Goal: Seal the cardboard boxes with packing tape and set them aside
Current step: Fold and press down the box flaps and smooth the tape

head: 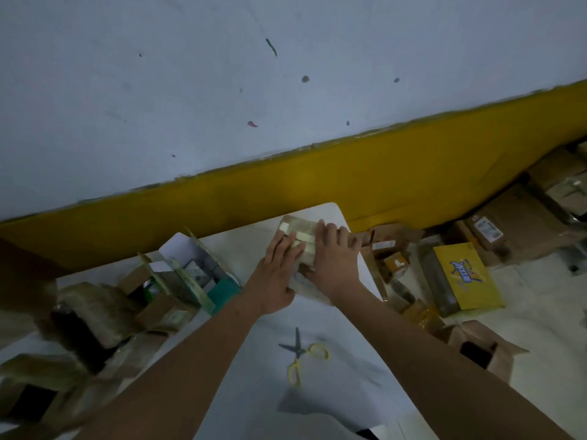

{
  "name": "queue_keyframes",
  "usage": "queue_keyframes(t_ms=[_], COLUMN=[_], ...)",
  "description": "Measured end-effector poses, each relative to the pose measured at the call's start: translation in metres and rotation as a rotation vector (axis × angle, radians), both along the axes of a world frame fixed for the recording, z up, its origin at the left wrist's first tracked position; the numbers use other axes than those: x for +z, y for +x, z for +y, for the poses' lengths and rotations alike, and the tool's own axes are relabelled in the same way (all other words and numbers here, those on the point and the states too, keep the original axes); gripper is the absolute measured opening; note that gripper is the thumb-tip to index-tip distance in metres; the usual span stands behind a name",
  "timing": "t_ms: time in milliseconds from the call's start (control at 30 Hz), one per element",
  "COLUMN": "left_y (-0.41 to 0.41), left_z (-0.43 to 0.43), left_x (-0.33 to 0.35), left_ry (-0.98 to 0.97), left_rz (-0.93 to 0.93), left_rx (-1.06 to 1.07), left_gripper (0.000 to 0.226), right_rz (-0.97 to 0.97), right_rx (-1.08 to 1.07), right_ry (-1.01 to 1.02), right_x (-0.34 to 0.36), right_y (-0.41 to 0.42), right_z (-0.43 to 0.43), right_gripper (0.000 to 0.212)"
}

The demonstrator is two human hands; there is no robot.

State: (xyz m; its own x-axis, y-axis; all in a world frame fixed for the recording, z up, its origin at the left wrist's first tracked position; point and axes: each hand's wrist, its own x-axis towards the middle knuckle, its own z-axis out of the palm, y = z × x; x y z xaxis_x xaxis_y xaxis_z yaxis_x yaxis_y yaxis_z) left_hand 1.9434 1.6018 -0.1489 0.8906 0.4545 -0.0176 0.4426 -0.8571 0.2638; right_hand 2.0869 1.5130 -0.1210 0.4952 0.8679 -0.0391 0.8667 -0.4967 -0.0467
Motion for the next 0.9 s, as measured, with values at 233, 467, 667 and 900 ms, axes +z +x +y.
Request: queue_keyframes(t_ms=[233,467,667,900], left_y=[-0.008,-0.015,-0.025,-0.02], left_z=[0.004,-0.011,-0.033,-0.027], left_x=[0.037,0.037,0.031,0.035], left_ry=[0.06,0.096,0.084,-0.6], left_rz=[0.108,0.092,0.148,-0.147], left_rx=[0.011,-0.105,0.014,0.34], left_gripper=[0.117,0.097,0.108,0.023], right_rz=[0.07,0.023,0.359,0.836], right_rx=[0.288,0.375,0.287,-0.158], right_ry=[-0.116,0.009,0.052,0.271], right_x=[0.012,0.004,-0.003,-0.004], right_y=[0.009,0.003,0.005,-0.008], right_z=[-0.028,-0.055,-0.062,-0.054], right_gripper=[0.111,0.109,0.104,0.03])
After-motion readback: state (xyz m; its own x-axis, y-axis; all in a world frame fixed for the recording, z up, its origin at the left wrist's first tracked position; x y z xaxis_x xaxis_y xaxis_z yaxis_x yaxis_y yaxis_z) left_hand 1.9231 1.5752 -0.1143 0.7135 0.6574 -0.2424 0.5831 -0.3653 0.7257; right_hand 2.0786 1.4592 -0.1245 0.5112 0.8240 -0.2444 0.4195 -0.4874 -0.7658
